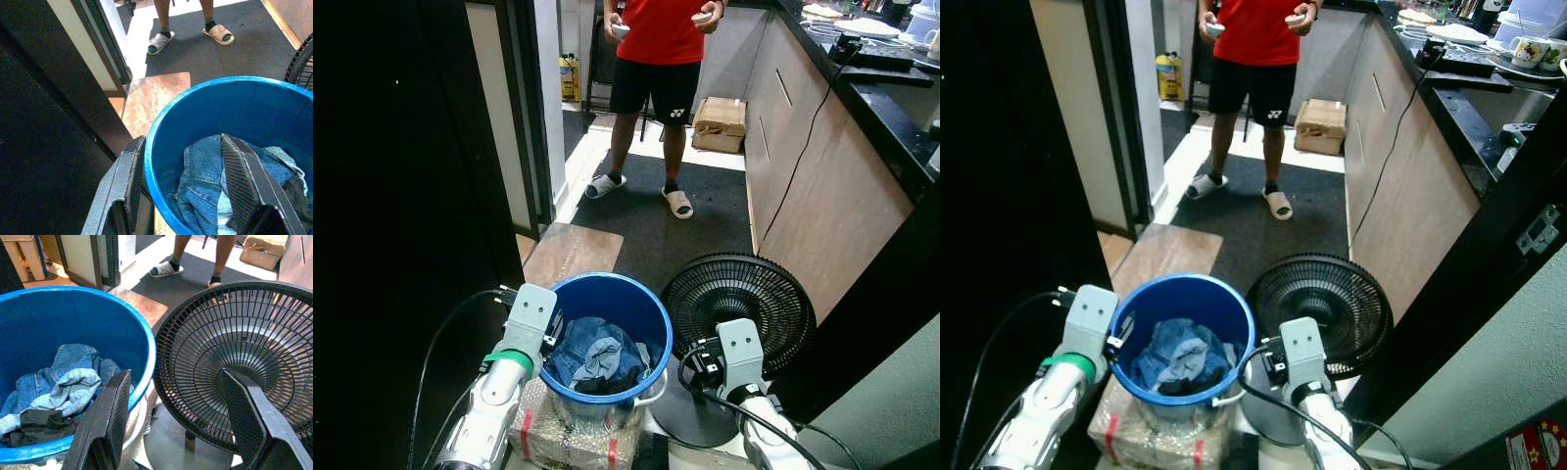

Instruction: Clothes washing

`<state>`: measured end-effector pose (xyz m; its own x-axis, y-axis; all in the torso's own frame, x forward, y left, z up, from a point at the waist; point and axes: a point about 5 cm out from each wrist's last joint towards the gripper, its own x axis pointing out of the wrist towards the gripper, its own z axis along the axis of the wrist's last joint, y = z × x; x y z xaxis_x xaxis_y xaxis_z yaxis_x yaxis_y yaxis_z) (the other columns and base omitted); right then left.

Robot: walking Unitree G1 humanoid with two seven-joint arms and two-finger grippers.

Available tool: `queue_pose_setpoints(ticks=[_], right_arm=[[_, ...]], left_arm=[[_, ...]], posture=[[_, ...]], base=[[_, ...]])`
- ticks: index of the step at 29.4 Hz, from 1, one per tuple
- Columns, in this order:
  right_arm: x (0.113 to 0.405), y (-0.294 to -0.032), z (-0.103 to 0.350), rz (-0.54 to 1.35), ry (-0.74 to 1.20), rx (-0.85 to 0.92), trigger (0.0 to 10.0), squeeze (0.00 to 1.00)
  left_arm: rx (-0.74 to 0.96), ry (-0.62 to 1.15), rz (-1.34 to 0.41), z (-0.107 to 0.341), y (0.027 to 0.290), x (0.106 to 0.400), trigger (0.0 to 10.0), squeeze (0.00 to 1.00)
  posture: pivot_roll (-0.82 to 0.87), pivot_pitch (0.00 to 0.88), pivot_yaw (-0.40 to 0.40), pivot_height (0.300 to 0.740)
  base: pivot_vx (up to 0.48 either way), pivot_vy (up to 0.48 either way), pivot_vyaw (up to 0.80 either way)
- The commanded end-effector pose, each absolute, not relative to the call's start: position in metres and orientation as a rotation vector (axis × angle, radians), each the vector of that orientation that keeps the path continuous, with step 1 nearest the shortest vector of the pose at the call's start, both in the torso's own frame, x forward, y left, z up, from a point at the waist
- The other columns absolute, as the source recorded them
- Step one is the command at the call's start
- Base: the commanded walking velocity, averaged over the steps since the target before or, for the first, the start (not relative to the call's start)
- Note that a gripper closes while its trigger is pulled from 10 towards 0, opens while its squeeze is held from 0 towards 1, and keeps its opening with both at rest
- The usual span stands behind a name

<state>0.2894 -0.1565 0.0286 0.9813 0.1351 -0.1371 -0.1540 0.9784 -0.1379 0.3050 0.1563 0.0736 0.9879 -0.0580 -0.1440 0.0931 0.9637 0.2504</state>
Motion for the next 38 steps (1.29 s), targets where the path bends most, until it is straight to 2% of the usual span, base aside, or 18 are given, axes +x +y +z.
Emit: queue_pose_setpoints(ticks=[1, 38], right_arm=[[0.2864, -0.1567, 0.027, 0.14, 0.125, -0.14, 10.0, 0.0], [0.2881, -0.156, 0.0283, 0.149, 0.121, -0.137, 10.0, 0.0]], left_arm=[[0.252, 0.14, -0.084, 0.0718, 0.1544, 0.3041, 10.0, 0.0], [0.254, 0.14, -0.092, 0.0719, 0.1534, 0.3046, 10.0, 0.0]], posture=[[0.07, 0.028, 0.014, 0.725], [0.08, 0.019, 0.012, 0.635]], base=[[0.0, 0.0, 0.0], [0.0, 0.0, 0.0]])
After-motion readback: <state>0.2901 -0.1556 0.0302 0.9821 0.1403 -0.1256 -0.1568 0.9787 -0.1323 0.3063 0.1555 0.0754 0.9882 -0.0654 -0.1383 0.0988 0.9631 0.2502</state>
